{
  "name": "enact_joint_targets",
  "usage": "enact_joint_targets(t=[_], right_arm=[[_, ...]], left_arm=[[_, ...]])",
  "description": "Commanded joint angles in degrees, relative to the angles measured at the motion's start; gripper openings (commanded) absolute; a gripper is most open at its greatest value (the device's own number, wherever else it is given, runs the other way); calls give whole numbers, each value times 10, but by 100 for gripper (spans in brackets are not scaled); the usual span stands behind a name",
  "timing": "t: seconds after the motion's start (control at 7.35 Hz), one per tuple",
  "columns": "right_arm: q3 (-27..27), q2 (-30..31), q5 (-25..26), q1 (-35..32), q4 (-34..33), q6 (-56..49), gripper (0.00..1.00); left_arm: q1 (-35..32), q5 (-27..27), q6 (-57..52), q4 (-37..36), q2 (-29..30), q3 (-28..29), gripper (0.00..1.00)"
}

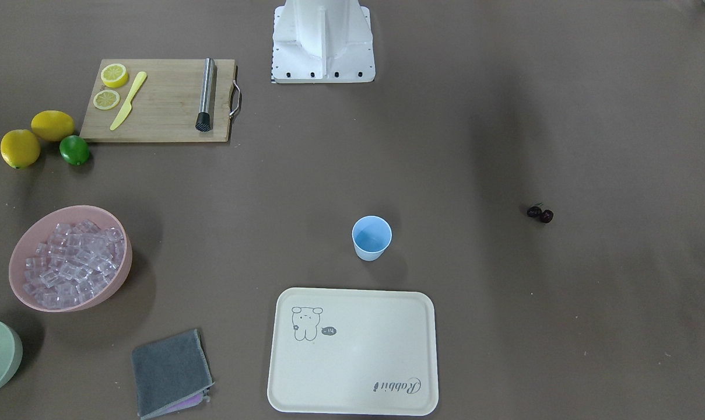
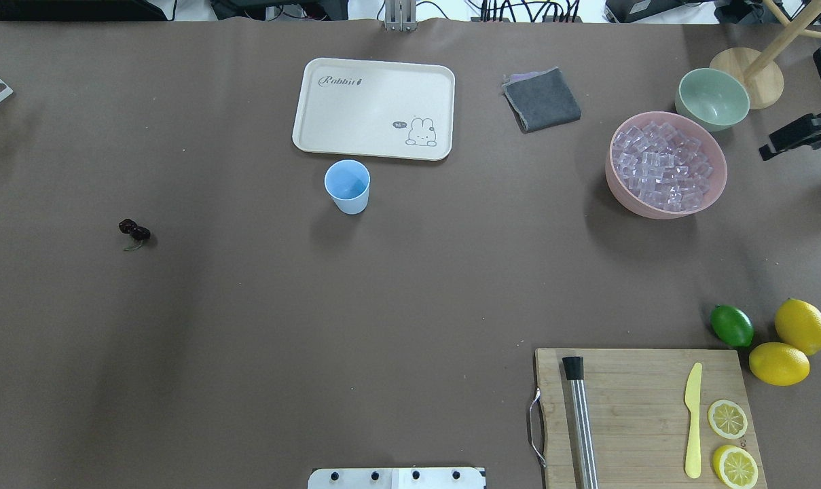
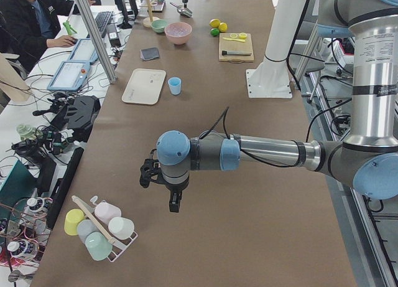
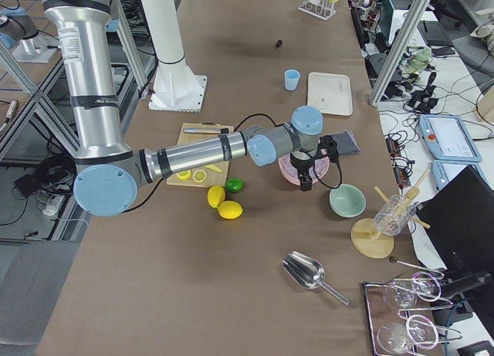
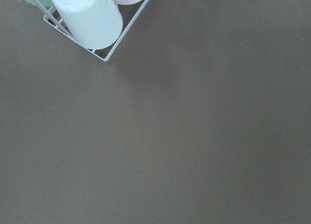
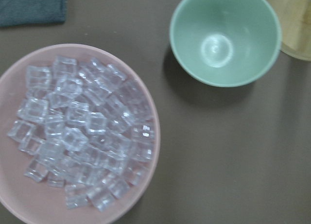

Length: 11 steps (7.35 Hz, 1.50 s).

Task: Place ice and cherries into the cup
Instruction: 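Move the right gripper toward the pink bowl of ice cubes, then lower the right gripper into the bowl and grasp an ice cube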

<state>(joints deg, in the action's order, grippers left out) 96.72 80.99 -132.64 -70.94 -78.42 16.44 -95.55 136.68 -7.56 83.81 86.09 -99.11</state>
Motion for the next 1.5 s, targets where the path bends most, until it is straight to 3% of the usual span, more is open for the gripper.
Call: enact_joint_targets(t=[0.0, 0.27, 1.23, 1.36], right_arm=[[-40, -76, 67, 82, 5, 11, 99], [-84, -100, 71, 107, 12, 5, 98], [-108, -91, 101, 145, 69, 12, 86], [-112, -90, 103, 146, 71, 11, 71]], left_arm=[[-3, -1, -1, 0, -3, 0, 98], [-9, 0, -1, 0, -3, -4, 98], [-9, 1, 0, 0, 6, -5, 98], [-8, 0, 0, 0, 6, -3, 98]])
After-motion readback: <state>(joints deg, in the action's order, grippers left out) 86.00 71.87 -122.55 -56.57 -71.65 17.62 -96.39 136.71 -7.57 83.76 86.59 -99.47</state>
